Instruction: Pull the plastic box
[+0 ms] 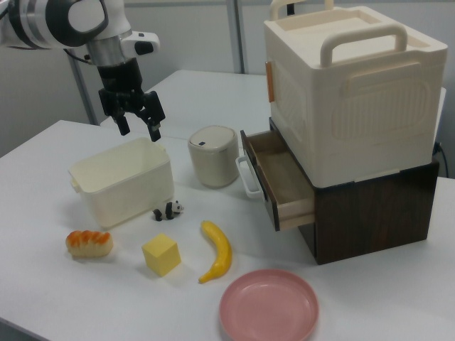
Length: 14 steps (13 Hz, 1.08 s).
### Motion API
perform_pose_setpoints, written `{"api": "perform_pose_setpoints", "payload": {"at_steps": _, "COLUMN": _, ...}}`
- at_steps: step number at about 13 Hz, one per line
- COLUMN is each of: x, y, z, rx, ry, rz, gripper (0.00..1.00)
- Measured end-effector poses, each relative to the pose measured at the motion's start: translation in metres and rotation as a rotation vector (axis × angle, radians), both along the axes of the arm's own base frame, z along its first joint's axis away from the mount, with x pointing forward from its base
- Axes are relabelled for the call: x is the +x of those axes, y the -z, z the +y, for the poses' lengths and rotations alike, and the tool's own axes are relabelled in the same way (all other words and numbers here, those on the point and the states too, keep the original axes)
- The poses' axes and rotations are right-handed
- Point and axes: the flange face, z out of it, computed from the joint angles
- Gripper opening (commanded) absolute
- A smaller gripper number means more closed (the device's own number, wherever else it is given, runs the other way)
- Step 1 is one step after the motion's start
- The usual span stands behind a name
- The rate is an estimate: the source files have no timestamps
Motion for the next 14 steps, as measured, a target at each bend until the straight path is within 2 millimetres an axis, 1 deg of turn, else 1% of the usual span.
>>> {"api": "perform_pose_setpoints", "payload": {"at_steps": 4, "x": -0.0004, "y": -0.0055, "z": 0.0057, "rx": 0.002, "ry": 0.084, "rz": -0.018, "gripper": 1.0}}
{"api": "perform_pose_setpoints", "payload": {"at_steps": 14, "x": -0.0004, "y": -0.0055, "z": 0.0083, "rx": 0.011, "ry": 0.099, "rz": -0.019, "gripper": 1.0}}
